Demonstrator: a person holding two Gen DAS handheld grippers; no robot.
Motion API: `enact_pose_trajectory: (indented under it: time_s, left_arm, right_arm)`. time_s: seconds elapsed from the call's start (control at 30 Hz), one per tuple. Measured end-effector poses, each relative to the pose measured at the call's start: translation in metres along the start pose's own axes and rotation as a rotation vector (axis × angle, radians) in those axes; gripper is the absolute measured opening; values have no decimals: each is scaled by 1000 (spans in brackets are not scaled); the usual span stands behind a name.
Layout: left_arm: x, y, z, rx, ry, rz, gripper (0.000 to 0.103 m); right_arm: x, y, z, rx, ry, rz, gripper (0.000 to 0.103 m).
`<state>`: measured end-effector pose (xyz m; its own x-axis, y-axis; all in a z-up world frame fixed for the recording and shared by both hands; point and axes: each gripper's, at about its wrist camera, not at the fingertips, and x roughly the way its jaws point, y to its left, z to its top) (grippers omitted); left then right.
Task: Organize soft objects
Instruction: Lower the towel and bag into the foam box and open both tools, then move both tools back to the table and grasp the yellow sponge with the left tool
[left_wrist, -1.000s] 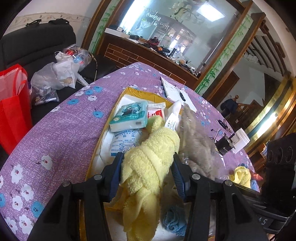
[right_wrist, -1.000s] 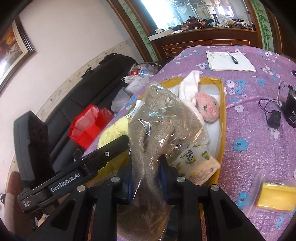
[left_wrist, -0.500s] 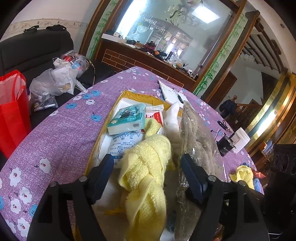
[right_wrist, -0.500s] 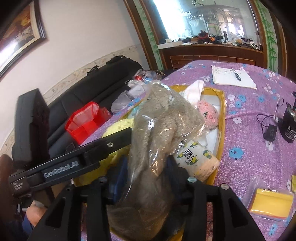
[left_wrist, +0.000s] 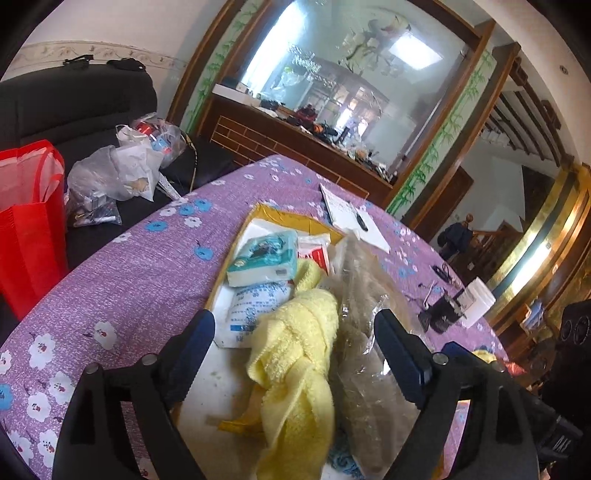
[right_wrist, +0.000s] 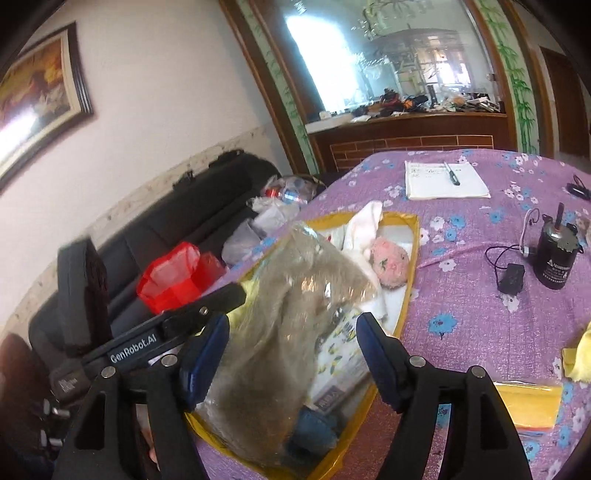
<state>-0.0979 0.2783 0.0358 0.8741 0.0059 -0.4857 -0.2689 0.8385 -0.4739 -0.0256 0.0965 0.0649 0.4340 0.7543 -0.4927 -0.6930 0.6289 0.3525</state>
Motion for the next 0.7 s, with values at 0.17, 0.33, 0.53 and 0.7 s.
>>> enact_pose_trajectory:
  time_s: [0.17,0.33,0.53,0.7]
  left_arm:
    - [-6,0,0,-1,-33,1,88]
    - [-15,2,4,-21,-53,0,88]
    - [-40,-16,16,19,-101,-37,88]
    - [-44,-48,12,94,-77,-91,88]
  right_arm:
    - [-8,-8,4,41,-54,-15,78]
    - [-13,-15,9,52,-70,-74,78]
    - [-28,-22,8,92,-51,-80,78]
    - [-45,-34,2,139,-19,-89,78]
